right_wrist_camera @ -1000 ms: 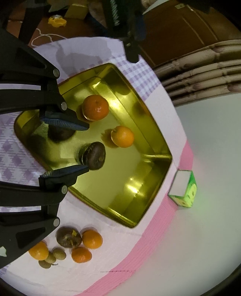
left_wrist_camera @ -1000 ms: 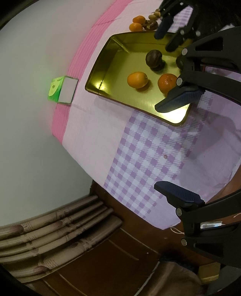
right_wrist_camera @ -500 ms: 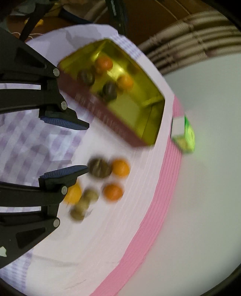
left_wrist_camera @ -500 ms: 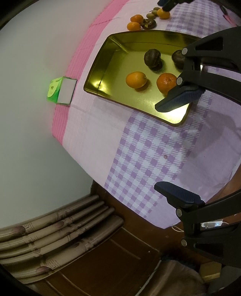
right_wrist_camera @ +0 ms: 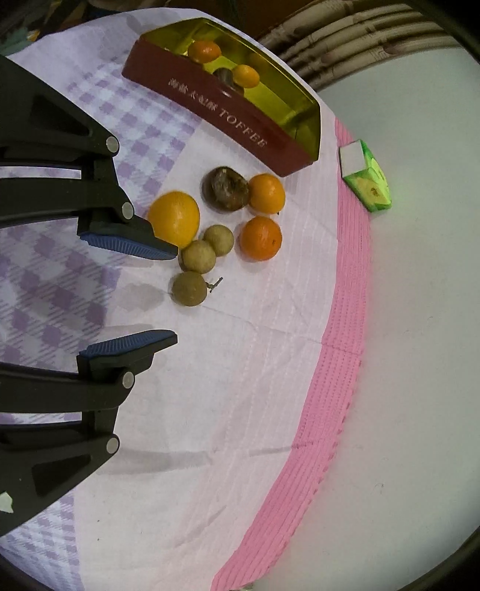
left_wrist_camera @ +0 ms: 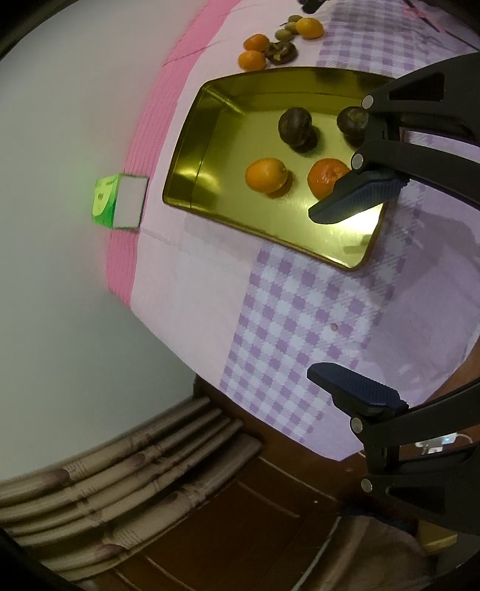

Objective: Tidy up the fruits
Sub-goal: 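Grasp a small olive-green fruit with the right tool while the left tool grasps a yellow orange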

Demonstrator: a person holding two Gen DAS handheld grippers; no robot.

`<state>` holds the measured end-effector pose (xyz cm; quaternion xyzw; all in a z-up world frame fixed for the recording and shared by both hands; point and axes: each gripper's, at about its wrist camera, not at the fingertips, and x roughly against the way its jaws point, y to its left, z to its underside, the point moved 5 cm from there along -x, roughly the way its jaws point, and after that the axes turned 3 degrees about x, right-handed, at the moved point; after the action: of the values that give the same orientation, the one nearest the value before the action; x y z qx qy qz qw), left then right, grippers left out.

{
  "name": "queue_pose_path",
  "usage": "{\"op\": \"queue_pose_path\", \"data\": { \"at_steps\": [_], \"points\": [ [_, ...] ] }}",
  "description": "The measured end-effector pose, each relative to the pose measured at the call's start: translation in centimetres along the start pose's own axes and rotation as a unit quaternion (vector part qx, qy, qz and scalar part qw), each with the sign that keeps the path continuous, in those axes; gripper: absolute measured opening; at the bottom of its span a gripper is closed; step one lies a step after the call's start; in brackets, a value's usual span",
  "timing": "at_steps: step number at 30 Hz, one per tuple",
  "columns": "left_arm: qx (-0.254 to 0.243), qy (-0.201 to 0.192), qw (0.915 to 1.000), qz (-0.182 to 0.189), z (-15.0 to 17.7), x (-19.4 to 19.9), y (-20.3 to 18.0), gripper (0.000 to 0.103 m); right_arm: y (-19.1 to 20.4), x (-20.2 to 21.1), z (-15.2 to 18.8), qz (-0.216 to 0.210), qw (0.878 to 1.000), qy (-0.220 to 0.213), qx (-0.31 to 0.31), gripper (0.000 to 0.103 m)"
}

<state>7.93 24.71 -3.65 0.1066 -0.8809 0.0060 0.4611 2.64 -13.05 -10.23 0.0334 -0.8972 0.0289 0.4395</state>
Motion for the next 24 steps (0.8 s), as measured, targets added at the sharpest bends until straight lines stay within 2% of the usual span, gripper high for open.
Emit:
{"op": "queue_pose_path", "data": {
  "at_steps": [12, 16, 21, 24],
  "points": [
    [-0.055, -0.013, 0.9981, 0.023, 0.0, 1.3, -4.2, 0.078, 0.2, -3.3, -0.5, -0.021, 1.000, 0.001, 0.008, 0.034],
    [-0.076, -0.007, 0.9960, 0.046, 0.2, 1.7, -7.2, 0.078, 0.6, -3.7, -0.7, -0.024, 1.000, 0.000, 0.018, 0.024],
    [-0.108, -0.001, 0.9912, 0.076, 0.4, 2.1, -11.7, 0.078, 0.5, -3.6, -0.5, -0.022, 0.999, -0.012, 0.026, 0.024],
    [-0.122, 0.007, 0.9866, 0.108, 0.7, 2.3, -14.9, 0.078, -0.1, -3.3, -0.1, -0.014, 0.999, -0.018, 0.023, 0.024]
  ]
}}
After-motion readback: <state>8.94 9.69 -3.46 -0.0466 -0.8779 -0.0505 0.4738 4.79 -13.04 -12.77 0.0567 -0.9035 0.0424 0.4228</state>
